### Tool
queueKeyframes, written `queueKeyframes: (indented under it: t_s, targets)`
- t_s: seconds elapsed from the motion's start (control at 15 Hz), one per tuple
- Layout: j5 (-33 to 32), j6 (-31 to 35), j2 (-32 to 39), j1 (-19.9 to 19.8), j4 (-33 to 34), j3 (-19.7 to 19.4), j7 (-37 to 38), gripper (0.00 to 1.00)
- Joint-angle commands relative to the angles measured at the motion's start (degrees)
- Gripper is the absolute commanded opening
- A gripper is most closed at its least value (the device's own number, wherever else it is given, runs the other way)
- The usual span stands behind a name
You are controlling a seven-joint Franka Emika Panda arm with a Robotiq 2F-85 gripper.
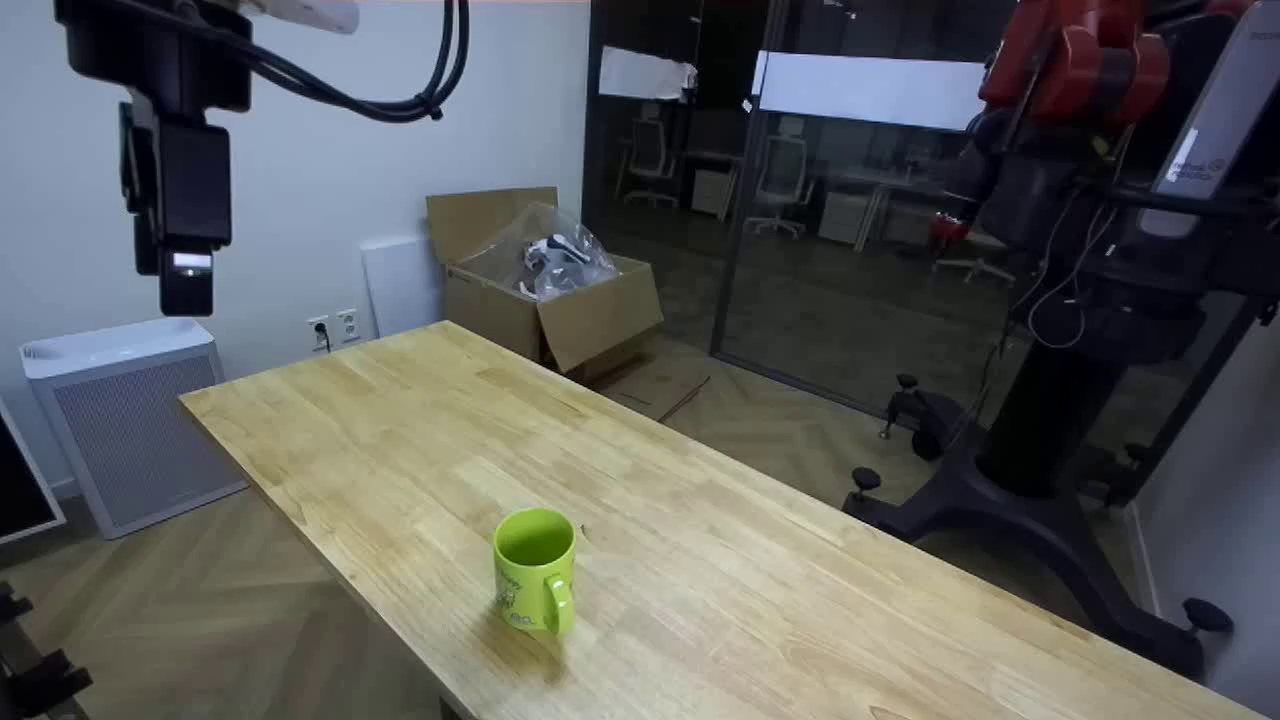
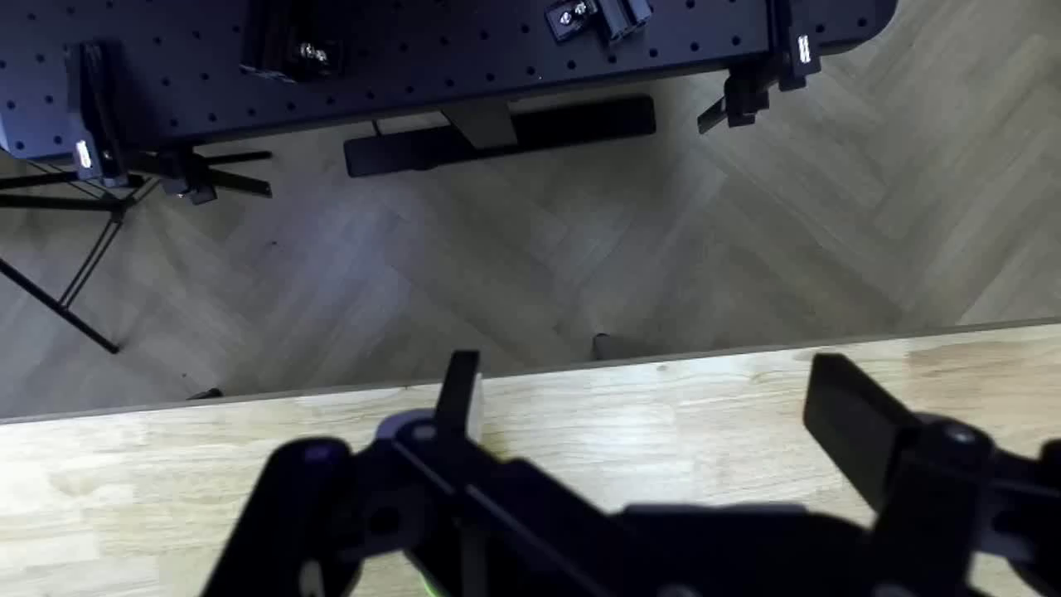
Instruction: Move the mug forward
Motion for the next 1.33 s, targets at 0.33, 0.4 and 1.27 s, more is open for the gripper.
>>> queueKeyframes:
  t_s: [0.33, 0.4, 1.27]
  targets:
    - [-0.17, -0.02, 0.04, 0.35, 0.03, -0.34, 0.14, 1.0]
    - [-0.17, -0.02, 0.04, 0.35, 0.03, -0.34, 0.14, 1.0]
    - [-3.73, 14.73, 1.3, -2.55, -2.66, -0.39, 2.09, 1.0]
